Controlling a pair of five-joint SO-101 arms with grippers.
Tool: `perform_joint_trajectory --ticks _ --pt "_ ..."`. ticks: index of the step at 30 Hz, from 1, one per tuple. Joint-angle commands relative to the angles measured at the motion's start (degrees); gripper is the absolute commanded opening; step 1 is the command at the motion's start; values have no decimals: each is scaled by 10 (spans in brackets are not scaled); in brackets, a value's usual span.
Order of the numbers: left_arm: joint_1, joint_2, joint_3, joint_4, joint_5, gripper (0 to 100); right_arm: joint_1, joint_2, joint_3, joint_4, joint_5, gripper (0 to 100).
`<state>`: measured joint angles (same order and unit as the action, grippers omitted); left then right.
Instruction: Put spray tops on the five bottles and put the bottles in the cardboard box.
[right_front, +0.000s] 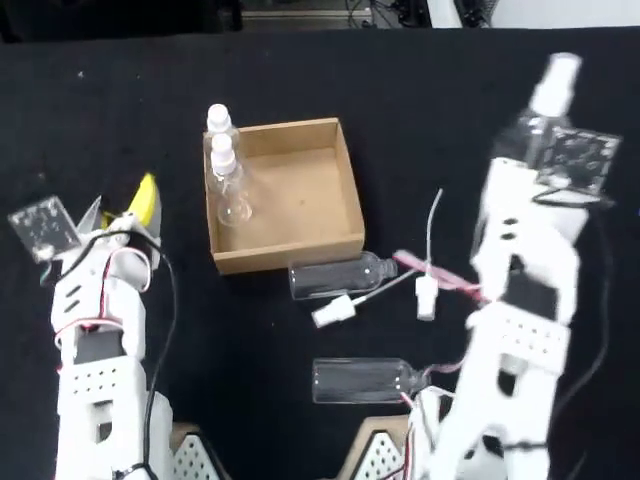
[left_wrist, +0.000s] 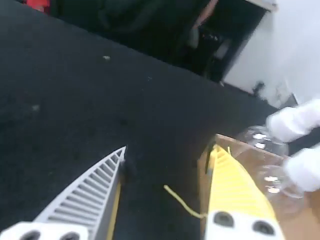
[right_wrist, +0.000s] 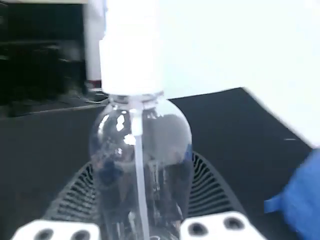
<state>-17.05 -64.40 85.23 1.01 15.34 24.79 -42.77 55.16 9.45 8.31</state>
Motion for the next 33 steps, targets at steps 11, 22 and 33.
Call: perform_joint_trajectory --ticks 11,22,33 --pt "29 4 119 -171 1 241 137 400 -51 -356 -76 10" --pt "42 4 119 -168 -4 241 146 611 -51 -640 -72 10" --pt "42 4 119 -168 -4 241 140 702 -49 -701 -19 13"
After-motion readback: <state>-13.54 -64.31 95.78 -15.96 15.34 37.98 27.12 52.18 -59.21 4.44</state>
